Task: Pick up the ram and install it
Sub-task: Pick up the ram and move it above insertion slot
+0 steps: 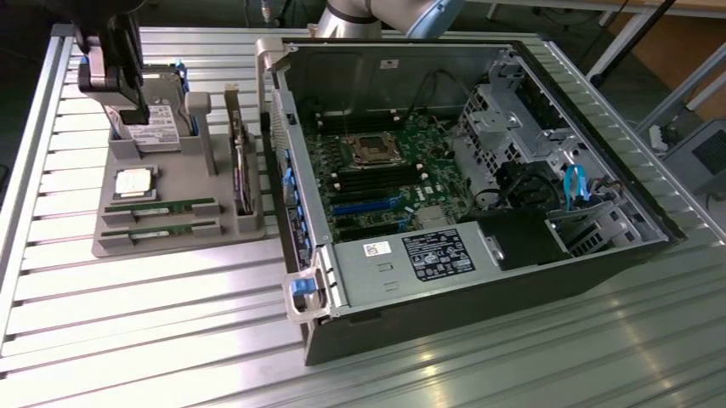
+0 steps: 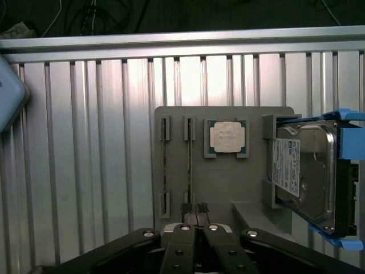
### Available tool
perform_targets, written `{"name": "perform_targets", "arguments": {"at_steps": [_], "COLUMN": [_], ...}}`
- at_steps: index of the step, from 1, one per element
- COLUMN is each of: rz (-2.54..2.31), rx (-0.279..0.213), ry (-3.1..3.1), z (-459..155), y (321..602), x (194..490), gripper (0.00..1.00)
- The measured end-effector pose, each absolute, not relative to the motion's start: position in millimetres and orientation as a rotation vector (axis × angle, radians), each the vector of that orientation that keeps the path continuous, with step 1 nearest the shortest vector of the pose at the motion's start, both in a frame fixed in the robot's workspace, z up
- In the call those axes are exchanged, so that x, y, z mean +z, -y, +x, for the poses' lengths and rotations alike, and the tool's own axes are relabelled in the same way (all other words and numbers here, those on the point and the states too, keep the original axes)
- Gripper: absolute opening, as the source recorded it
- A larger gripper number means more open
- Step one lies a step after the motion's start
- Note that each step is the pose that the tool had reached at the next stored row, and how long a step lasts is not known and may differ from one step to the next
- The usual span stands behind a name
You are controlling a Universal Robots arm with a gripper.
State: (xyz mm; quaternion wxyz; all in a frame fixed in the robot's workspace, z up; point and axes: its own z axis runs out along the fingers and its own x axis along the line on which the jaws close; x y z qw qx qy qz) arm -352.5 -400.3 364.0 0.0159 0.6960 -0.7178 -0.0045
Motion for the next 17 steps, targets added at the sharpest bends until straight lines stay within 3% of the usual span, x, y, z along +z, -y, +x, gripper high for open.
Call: {"name": "perform_targets", "arguments": {"at_steps": [7, 9, 17], "rz": [2.165, 2.165, 2.165], "rx": [-0.014, -0.014, -0.014], "ry": [2.233, 2.232, 2.233], "z": [-352.5, -352.5, -352.5], "y": [400.3, 400.3, 401.1], "x": [364.0, 364.1, 342.2], "gripper": [0.09, 0.29, 0.29]}}
